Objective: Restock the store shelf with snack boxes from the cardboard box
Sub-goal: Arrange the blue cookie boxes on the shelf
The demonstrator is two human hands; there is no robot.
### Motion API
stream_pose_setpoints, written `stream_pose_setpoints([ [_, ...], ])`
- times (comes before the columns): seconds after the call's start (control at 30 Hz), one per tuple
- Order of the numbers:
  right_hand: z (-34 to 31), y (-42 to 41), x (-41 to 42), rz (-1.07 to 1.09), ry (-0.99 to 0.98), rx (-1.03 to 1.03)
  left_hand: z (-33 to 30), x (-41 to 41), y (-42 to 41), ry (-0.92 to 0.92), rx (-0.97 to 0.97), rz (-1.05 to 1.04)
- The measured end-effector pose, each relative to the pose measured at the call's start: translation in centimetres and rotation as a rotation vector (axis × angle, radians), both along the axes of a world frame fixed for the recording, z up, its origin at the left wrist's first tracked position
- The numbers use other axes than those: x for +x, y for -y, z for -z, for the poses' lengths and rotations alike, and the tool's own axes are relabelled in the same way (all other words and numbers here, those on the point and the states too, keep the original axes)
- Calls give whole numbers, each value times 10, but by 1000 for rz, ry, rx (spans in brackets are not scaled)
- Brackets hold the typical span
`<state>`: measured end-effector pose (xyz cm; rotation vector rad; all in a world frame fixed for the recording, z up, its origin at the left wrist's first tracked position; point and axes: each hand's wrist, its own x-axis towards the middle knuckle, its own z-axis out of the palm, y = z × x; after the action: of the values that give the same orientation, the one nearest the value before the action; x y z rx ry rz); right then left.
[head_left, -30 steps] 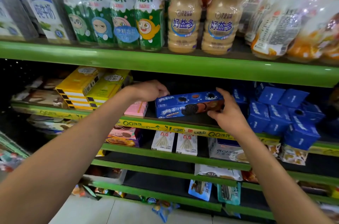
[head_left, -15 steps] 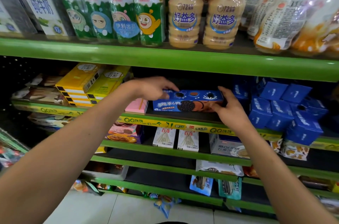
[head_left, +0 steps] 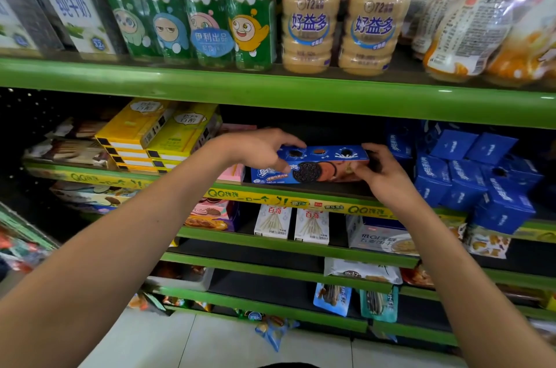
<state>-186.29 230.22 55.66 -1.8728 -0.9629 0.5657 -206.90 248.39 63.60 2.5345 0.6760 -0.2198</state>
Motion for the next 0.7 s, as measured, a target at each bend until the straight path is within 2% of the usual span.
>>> stream_pose_setpoints([
  [0.37, 2, 0, -3, 21, -49, 10, -5, 3, -11, -39, -53, 10],
  [0.7, -3, 2, -6, -46, -49, -17, 2, 3, -11, -24, -134, -8],
])
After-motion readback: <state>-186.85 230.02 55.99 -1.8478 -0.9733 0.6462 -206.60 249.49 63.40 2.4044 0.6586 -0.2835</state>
